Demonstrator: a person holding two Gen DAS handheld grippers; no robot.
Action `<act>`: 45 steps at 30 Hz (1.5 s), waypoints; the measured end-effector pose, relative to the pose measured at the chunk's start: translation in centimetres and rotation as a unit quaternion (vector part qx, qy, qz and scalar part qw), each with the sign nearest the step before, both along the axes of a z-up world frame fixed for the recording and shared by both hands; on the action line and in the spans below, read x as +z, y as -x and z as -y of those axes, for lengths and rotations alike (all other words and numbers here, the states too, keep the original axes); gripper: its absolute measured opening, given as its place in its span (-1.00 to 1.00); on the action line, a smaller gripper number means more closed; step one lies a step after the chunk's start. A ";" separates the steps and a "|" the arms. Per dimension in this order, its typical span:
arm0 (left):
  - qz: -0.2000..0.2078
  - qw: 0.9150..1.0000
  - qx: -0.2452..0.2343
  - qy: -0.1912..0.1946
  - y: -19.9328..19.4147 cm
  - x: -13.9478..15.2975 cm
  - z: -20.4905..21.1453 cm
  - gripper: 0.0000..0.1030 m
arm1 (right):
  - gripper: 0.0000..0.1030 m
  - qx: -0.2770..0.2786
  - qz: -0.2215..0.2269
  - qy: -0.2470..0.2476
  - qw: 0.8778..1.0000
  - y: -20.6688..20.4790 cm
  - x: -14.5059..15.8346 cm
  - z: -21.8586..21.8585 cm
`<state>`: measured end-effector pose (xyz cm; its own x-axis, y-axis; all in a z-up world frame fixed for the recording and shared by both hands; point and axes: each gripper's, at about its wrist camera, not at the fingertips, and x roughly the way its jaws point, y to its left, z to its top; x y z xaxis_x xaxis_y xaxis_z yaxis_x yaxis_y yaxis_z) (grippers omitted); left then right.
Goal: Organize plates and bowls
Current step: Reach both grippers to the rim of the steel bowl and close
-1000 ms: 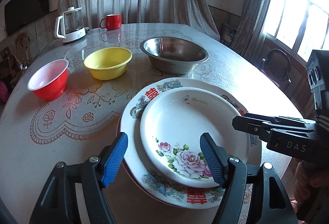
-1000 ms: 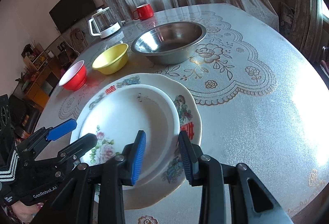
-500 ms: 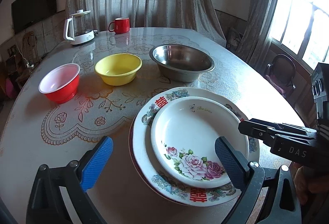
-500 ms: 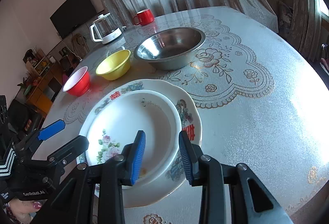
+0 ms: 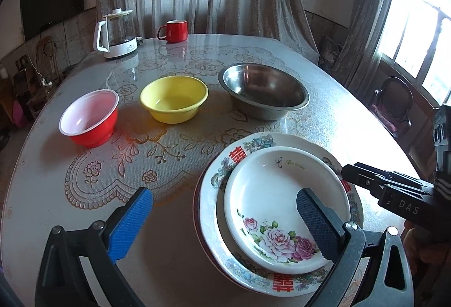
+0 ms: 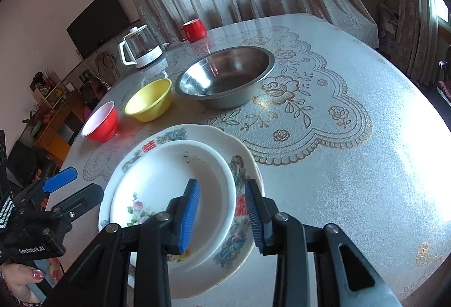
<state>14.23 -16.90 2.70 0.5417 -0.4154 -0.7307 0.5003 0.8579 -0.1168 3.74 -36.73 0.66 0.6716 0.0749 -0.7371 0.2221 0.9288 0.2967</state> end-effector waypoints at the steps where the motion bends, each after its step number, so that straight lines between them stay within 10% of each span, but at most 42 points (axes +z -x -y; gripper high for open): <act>1: -0.007 1.000 0.000 0.006 -0.5 0.1 0.0 1.00 | -0.35 -0.002 0.001 0.001 1.000 -0.2 0.0 0.3; 15: -0.048 0.997 0.014 0.066 -8.2 2.3 2.4 1.00 | -0.22 -0.038 0.020 -0.010 0.999 -7.2 0.8 8.4; 32: -0.062 0.997 0.018 0.049 -13.0 1.3 6.9 0.99 | -0.21 -0.050 -0.026 -0.062 0.996 -18.9 -2.3 13.0; 45: -0.054 0.997 0.001 0.046 -14.9 0.5 9.5 0.99 | -0.65 -0.036 -0.023 -0.071 0.997 -18.5 -4.2 13.3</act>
<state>29.11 -26.37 3.19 0.4622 -0.4831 -0.7436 0.4787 0.8418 -0.2493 22.25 -50.06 -3.57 0.6449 0.1336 -0.7525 0.3027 0.8594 0.4120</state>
